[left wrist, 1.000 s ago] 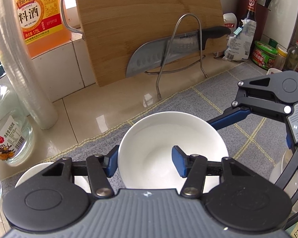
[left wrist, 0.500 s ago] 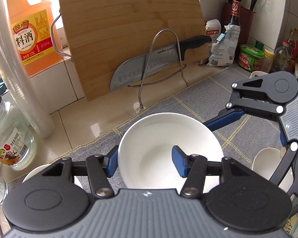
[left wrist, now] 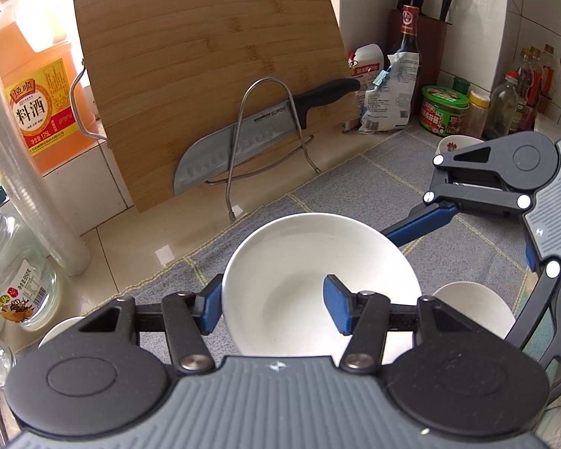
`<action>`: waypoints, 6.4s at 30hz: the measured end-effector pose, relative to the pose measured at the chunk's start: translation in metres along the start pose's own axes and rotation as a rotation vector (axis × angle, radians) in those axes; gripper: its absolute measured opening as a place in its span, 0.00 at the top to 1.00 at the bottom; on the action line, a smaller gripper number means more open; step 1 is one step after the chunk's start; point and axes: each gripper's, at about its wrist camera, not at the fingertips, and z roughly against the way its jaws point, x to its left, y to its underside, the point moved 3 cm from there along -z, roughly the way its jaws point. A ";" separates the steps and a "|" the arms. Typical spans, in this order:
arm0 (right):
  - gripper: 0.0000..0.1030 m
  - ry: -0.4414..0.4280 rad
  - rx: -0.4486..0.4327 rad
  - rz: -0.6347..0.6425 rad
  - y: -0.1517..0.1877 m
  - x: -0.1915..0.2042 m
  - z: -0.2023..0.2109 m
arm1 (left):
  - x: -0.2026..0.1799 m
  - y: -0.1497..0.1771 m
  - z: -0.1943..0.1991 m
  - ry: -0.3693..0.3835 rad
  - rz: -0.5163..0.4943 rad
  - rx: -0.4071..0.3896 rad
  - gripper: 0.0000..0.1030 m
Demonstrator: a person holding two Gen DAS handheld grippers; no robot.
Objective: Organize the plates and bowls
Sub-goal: 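Lift the pink-flowered bowl with the left gripper and carry it over the white bowl, then lower the pink-flowered bowl into the white bowl and open the left gripper, then move both grippers toward the remaining flowered bowl beside the glass jar, then close the right gripper on the rim of the flowered bowl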
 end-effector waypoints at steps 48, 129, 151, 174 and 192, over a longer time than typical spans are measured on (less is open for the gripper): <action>0.14 0.039 0.036 -0.103 0.083 0.004 0.072 | -0.099 0.007 0.002 0.109 -0.084 0.020 0.45; 0.00 0.140 0.022 -0.356 0.124 -0.027 0.076 | -0.047 0.106 0.060 -0.152 0.282 -0.110 0.17; 0.00 0.108 0.017 -0.147 0.007 0.041 0.012 | 0.072 0.142 0.026 -0.338 0.344 -0.073 0.06; 0.00 -0.056 0.056 -0.068 -0.085 0.049 -0.090 | 0.101 0.129 0.006 -0.371 0.279 -0.160 0.06; 0.02 -0.214 0.089 -0.042 -0.124 0.049 -0.168 | 0.112 0.125 0.001 -0.370 0.294 -0.208 0.07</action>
